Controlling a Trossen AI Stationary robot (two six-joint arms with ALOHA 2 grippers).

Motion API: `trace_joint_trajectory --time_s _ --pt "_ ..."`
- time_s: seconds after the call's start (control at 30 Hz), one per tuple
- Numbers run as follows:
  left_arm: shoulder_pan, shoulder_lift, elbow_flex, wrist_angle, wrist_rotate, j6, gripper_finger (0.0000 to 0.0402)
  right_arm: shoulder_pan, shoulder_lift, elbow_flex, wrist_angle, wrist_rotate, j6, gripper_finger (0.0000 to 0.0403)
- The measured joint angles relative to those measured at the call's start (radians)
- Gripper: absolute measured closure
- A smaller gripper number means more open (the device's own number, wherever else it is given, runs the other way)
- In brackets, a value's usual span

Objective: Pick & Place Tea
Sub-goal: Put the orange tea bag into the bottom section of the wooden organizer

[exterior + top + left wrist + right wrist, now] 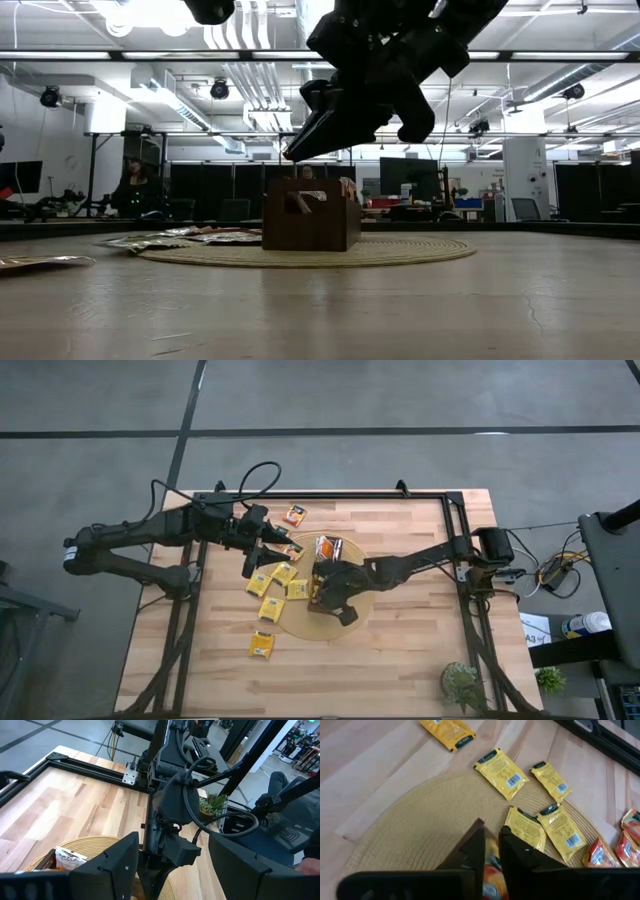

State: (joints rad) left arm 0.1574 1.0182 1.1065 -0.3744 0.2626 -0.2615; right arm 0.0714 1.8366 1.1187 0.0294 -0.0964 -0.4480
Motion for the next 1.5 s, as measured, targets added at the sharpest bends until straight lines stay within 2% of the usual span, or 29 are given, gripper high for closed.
trace_joint_trajectory --time_s 0.17,0.4,0.73,0.87,1.03,1.13,1.5 --pt "0.000 0.000 0.000 0.000 0.000 0.000 0.0168 0.000 0.000 0.000 0.018 0.000 0.003 0.0313" --pt "0.000 0.000 0.000 0.000 0.000 0.000 0.0168 0.001 -0.002 0.029 0.021 0.003 0.063 0.0288" --pt "0.000 0.000 0.000 0.000 0.001 -0.034 0.0168 0.001 -0.005 0.118 0.017 0.021 0.296 0.0266" --pt "0.000 0.000 -0.008 -0.001 0.005 -0.089 0.0168 0.000 -0.009 0.162 -0.052 0.021 0.331 0.0260" --pt "-0.011 0.000 -0.016 -0.052 0.077 -0.093 0.0168 0.000 -0.009 0.226 -0.206 0.021 0.367 0.0257" --pt "-0.038 -0.001 -0.016 -0.106 0.114 -0.117 0.0168 0.000 -0.009 0.246 -0.266 0.021 0.370 0.0259" --pt "-0.262 -0.009 -0.016 -0.152 0.100 -0.156 0.0168 0.004 -0.036 0.251 -0.406 0.006 0.519 0.0264"
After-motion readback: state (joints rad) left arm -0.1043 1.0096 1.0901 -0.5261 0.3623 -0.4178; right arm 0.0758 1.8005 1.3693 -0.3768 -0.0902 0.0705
